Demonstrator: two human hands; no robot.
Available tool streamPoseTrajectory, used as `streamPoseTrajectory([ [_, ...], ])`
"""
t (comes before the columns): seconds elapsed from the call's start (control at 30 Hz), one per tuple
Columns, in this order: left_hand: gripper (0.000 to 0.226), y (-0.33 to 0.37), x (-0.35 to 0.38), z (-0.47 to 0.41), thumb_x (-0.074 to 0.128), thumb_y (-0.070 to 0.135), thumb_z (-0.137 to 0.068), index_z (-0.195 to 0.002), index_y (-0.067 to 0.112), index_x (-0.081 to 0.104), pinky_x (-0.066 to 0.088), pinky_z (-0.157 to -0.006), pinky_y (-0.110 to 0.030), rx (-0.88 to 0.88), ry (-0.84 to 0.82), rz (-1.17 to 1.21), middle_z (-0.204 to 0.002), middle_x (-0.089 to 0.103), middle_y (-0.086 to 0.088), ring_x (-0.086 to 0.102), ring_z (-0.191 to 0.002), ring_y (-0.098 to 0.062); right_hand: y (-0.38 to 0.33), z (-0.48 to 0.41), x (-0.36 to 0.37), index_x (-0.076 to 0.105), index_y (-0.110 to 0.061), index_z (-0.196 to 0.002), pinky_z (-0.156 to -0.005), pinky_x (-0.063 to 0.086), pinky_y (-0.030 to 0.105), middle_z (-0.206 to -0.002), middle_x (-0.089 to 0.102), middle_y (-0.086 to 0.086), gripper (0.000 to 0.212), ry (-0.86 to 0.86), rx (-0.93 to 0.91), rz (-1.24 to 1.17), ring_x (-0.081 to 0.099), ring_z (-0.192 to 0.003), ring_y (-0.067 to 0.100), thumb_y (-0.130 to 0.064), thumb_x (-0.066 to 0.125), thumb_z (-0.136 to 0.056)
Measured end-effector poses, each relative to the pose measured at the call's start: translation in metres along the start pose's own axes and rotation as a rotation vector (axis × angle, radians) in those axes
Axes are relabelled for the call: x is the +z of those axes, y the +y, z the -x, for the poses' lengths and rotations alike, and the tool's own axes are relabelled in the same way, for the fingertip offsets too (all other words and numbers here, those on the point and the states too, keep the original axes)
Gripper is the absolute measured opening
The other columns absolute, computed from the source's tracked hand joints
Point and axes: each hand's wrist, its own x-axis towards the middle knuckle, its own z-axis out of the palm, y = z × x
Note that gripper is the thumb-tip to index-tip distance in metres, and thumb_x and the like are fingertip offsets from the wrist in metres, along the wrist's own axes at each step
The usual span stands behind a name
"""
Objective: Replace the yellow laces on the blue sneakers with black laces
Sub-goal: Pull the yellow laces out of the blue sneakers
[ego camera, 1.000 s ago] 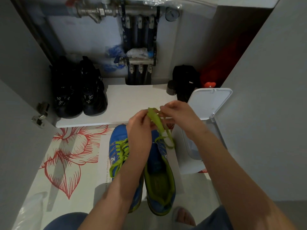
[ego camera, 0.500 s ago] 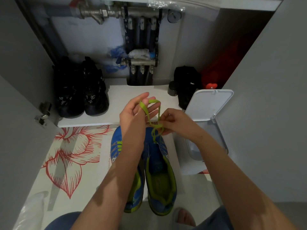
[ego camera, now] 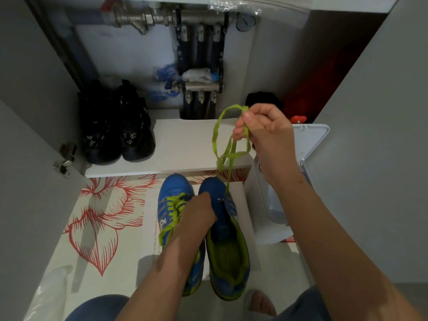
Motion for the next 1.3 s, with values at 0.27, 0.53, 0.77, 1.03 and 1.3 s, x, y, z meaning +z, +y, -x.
streamPoseTrajectory([
  [0.27, 0.049, 0.002, 0.007, -0.005, 0.055, 0.022, -0.094, -0.141, 0.015, 0.042, 0.031, -0.104, -0.024, 0.193, 0.295, 0.434, -0.144, 0.043, -0.008, 0.041, -0.131, -0.021, -0.005, 0.004, 0.011, 0.052, -0.004, -0.091, -0.059, 0.053, 0.026, -0.07, 0.064, 0.008, 0.008, -0.118, 0.046, -0.08, 0.062, -0.059, 0.017, 0.003, 0.05, -0.092],
  [0.53, 0.015, 0.007, 0.009, -0.013, 0.049, 0.012, -0.096, -0.092, 0.007, 0.063, 0.053, -0.083, -0.039, 0.149, 0.442, 0.776, -0.097, 0.068, -0.014, 0.066, -0.088, -0.028, 0.01, 0.008, 0.003, 0.053, -0.001, -0.094, -0.06, 0.055, 0.025, -0.075, 0.063, 0.015, 0.005, -0.159, 0.18, 0.093, 0.062, -0.06, 0.018, 0.003, 0.05, -0.092],
  [0.77, 0.018, 0.022, -0.013, -0.002, 0.041, 0.008, -0.1, -0.087, 0.013, 0.053, 0.057, -0.067, -0.046, 0.302, 0.815, 0.956, -0.079, 0.056, -0.001, 0.063, -0.08, -0.033, 0.037, 0.01, -0.009, 0.054, -0.014, -0.09, -0.055, 0.051, 0.018, -0.077, 0.065, 0.005, 0.004, -0.258, 0.245, 0.735, 0.062, -0.061, 0.009, -0.012, 0.057, -0.092],
  [1.03, 0.019, 0.022, -0.028, 0.013, 0.05, 0.015, -0.096, -0.104, 0.008, 0.066, 0.048, -0.072, -0.02, 0.364, 0.894, 0.768, -0.105, 0.048, 0.002, 0.054, -0.087, -0.011, 0.03, 0.008, -0.015, 0.064, -0.01, -0.108, -0.062, 0.052, 0.021, -0.076, 0.066, 0.005, 0.02, -0.406, 0.24, 0.805, 0.064, -0.069, 0.016, -0.007, 0.051, -0.094],
  [1.3, 0.02, 0.011, -0.058, 0.025, 0.041, 0.007, -0.097, -0.088, 0.011, 0.058, 0.053, -0.049, -0.022, 0.265, 0.312, 1.255, -0.086, 0.064, -0.009, 0.063, -0.069, -0.021, -0.007, 0.014, -0.002, 0.067, -0.009, -0.101, -0.065, 0.055, 0.02, -0.077, 0.069, 0.004, 0.016, -0.399, 0.172, 0.476, 0.065, -0.065, 0.011, -0.005, 0.054, -0.092],
])
